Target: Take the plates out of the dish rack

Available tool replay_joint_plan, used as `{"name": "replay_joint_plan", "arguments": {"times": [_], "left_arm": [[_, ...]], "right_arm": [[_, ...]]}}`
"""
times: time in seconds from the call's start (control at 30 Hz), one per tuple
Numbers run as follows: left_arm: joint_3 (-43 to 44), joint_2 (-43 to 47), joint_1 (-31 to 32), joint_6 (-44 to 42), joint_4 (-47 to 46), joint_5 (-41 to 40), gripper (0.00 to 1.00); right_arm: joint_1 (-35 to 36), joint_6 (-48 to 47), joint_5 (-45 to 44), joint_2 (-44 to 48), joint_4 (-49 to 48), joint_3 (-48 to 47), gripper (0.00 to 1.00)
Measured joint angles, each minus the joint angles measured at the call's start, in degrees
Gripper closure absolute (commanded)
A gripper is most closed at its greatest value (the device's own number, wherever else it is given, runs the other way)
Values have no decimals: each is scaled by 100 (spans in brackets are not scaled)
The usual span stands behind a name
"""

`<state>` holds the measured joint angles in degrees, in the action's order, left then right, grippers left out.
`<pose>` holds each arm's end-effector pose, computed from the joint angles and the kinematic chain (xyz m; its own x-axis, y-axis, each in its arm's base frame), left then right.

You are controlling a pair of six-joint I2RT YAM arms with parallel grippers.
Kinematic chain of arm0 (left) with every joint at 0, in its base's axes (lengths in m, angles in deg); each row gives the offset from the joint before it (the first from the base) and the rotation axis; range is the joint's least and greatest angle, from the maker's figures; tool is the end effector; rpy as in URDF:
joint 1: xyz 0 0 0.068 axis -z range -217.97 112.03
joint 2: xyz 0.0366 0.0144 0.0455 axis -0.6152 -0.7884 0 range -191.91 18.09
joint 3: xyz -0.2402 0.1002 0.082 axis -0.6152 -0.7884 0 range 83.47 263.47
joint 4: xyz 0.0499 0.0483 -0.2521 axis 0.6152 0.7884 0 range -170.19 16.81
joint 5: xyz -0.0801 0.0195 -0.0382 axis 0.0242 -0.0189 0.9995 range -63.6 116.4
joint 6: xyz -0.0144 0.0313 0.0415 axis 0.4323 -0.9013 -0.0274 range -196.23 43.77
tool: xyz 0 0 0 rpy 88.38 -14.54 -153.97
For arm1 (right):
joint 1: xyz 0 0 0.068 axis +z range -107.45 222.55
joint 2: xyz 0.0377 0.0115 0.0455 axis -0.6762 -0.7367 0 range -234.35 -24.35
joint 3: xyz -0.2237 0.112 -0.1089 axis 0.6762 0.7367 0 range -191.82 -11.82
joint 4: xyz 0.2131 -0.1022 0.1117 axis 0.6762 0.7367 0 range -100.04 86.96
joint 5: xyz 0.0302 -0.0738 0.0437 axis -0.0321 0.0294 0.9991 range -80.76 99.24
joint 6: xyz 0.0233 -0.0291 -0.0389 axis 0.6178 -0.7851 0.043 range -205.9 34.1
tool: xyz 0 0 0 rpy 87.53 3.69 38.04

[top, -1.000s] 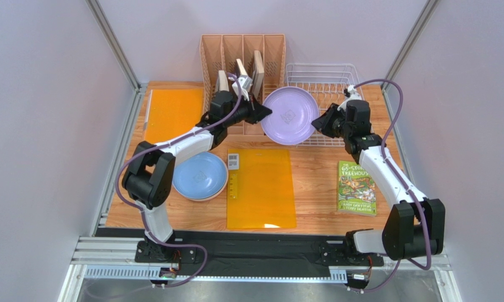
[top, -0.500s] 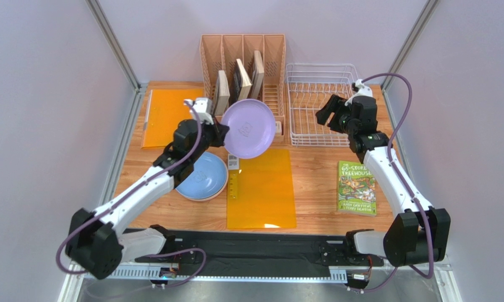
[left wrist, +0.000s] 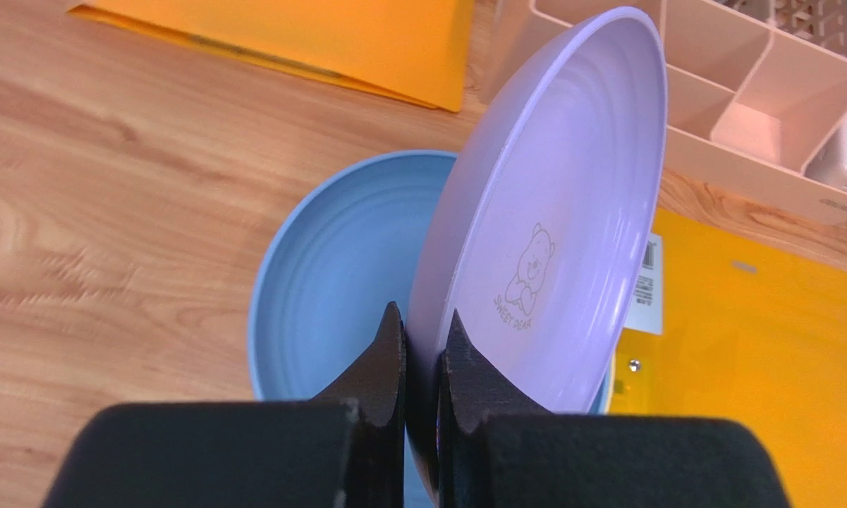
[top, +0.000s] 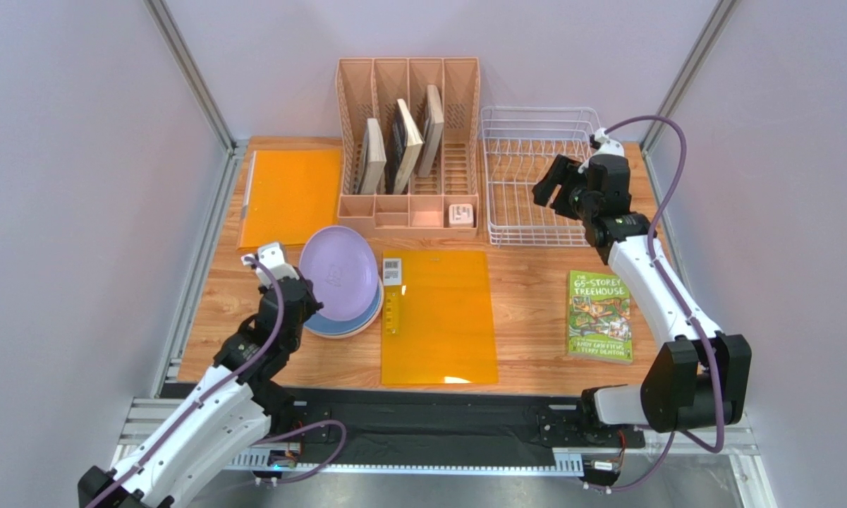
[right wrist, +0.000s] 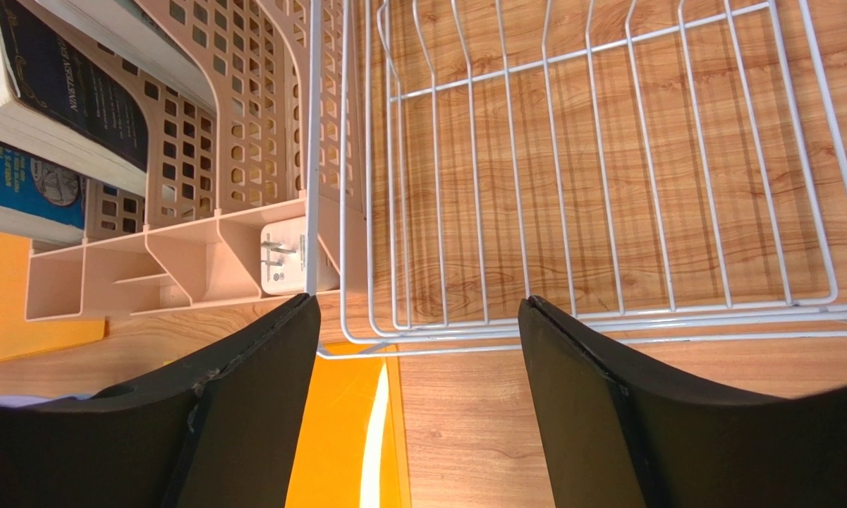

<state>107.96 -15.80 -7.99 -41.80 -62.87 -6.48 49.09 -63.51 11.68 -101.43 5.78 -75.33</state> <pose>0.1353 -0.0558 0.2331 -0.3210 -0.3630 -0.8747 -0.2206 0.9269 -0.3037 0.3064 0.0368 0.3180 -0.5081 0.3249 -0.7977 0.0464 0.9351 0.3513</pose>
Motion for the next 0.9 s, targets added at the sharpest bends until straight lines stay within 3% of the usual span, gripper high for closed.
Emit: {"name": "replay_joint_plan", "arguments": {"times": [0.2,0.3,0.4,0.5,0.6,0.63,0.7,0.73,0.9], "left_arm": [[-109,337,2,282,323,-310,100],[-221,341,2,396,365,-337,94],[-339,341,2,474,417,-302,77],[-356,350,2,555,396,-223,73],[-365,350,0,577,404,-157,55],[-372,352,2,605,409,-125,39],[-376,352,2,612,433,-81,35],[-376,356,2,629,459,-66,25],[-374,538,2,490,516,-39,7]], "right_arm": [[0,-28,-57,-66,26,0,26],[0,-42,-90,-72,42,0,26],[0,-61,-107,-72,48,0,26],[0,-85,-120,-72,72,2,26],[0,-101,-155,-72,83,13,26],[0,-105,-201,-72,85,22,26],[0,-107,-256,-72,90,42,26],[0,-107,-289,-72,90,61,26],[0,-149,-525,-68,118,160,25]]}}
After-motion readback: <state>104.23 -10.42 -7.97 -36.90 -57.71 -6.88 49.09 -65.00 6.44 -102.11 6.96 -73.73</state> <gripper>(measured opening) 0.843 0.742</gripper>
